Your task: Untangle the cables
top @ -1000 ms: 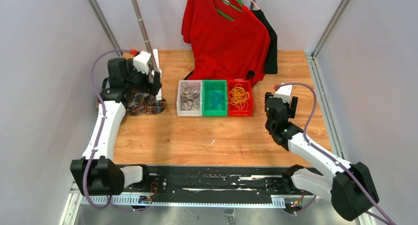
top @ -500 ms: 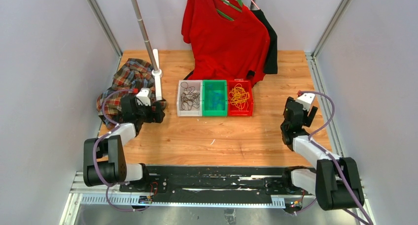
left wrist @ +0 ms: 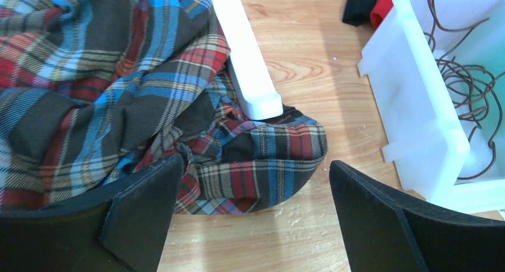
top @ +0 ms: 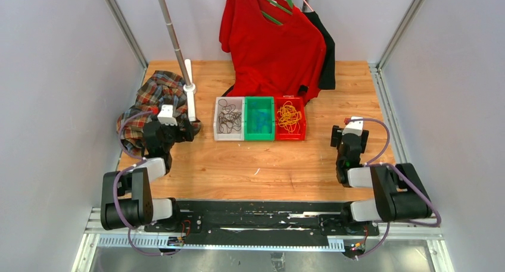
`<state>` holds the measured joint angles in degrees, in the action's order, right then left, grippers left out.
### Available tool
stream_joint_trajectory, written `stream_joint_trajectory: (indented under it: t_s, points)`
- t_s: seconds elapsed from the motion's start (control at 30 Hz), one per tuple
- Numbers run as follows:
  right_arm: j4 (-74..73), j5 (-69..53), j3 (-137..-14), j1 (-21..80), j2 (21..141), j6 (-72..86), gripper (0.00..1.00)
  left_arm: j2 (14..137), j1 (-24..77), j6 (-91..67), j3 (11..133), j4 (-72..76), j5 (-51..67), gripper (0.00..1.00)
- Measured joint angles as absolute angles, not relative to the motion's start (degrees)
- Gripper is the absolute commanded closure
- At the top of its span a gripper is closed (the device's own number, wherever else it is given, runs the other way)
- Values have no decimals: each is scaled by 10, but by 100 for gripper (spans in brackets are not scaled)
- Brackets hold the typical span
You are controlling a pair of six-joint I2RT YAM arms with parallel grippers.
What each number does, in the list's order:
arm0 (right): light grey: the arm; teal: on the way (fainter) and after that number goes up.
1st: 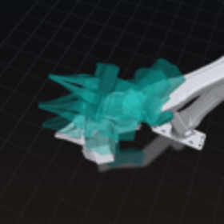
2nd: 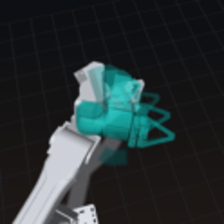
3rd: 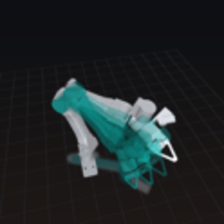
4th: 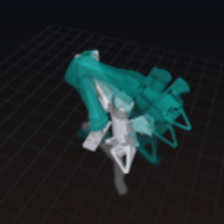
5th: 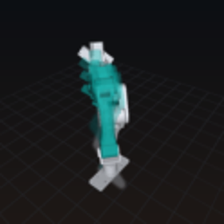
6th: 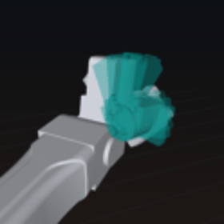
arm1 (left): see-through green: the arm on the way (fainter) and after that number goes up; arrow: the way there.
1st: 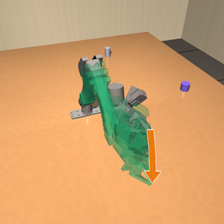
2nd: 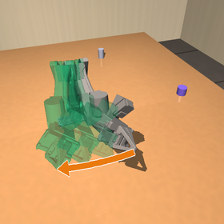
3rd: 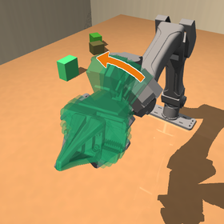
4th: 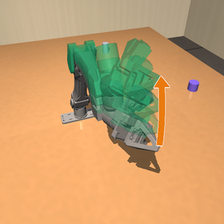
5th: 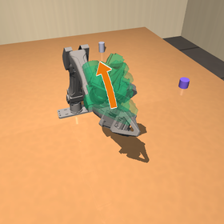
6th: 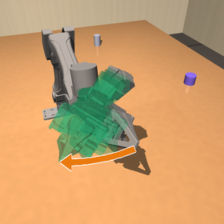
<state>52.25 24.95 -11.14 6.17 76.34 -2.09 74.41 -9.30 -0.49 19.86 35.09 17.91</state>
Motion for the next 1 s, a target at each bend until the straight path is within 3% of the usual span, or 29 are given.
stream_joint_trajectory:
  t_s: [0.17, 0.3, 0.5, 1.0]
  points:
    - [589, 227, -106, 64, 821, -42, 24, 726, -79, -20, 109, 505, 138, 2]
    - [602, 224, -107, 63, 821, -43, 24, 785, -20, -2, 42, 627, 113, 2]
    - [606, 224, -108, 62, 821, -43, 24, 785, -1, 16, 109, 601, 71, 2]
    - [613, 222, -108, 62, 821, -43, 23, 783, 1, 20, 109, 600, 48, 2]
